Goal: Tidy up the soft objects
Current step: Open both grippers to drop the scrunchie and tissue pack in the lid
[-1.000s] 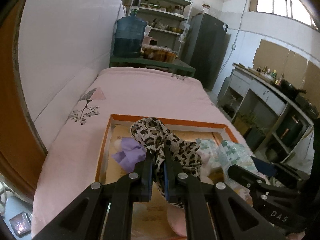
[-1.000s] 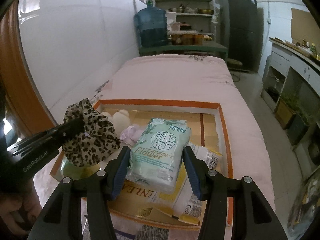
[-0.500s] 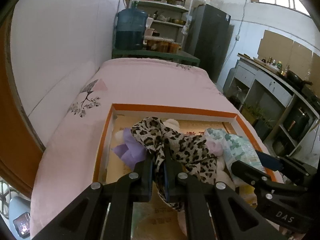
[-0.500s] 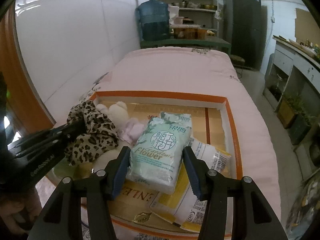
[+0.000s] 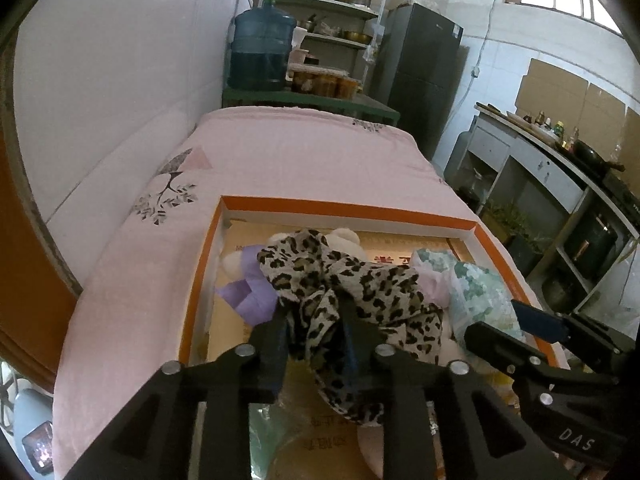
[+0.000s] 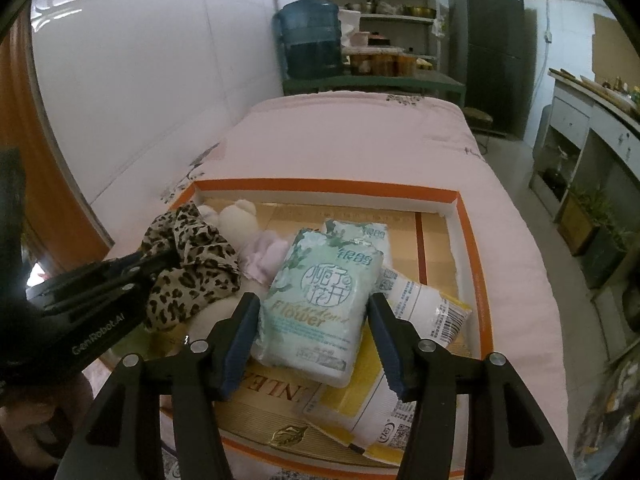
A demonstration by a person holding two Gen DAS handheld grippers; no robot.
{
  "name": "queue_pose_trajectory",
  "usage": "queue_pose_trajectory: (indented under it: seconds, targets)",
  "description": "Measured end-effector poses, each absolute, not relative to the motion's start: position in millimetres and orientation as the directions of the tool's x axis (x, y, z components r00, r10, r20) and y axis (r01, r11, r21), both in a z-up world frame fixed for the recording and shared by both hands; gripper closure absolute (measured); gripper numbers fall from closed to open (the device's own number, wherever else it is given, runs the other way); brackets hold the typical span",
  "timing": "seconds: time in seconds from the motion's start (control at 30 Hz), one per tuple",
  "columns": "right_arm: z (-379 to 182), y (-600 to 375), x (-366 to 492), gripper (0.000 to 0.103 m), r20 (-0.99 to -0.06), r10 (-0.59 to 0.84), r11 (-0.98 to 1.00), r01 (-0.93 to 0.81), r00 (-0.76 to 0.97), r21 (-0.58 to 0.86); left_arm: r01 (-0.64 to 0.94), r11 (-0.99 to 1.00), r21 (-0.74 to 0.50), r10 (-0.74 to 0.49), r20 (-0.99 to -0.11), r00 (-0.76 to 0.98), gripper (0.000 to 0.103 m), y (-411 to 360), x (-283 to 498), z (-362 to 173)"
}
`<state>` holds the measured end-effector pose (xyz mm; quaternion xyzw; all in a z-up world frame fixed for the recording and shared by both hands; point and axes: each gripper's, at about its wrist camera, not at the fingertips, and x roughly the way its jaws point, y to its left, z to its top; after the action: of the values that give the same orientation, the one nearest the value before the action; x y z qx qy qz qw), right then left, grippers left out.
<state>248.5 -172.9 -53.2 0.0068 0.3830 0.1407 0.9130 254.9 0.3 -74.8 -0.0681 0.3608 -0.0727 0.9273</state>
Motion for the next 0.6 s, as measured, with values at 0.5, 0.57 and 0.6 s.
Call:
queue_pose_trajectory:
  seconds: [0.5, 0.57, 0.6]
  targets:
    - [-45, -176, 242, 0.038, -0.681, 0.254, 0.963, -0.244, 0.687, 0.113, 0.064, 0.987, -0.144, -0.142, -0.634, 0.760, 0.051, -1, 239, -60]
    - [-41, -178, 239, 0.038, -0.674, 0.254, 0.964, -0.240, 0.693, 0.117, 0.064, 0.987, -0.146, -0.143, -0.627, 0.766, 0.051, 0, 237, -56]
    - [-39, -178, 237, 0.038, -0.672, 0.254, 0.964, -0.239, 0.696, 0.117, 0.064, 0.987, -0.145, -0.142, -0.625, 0.768, 0.051, 0, 236, -55]
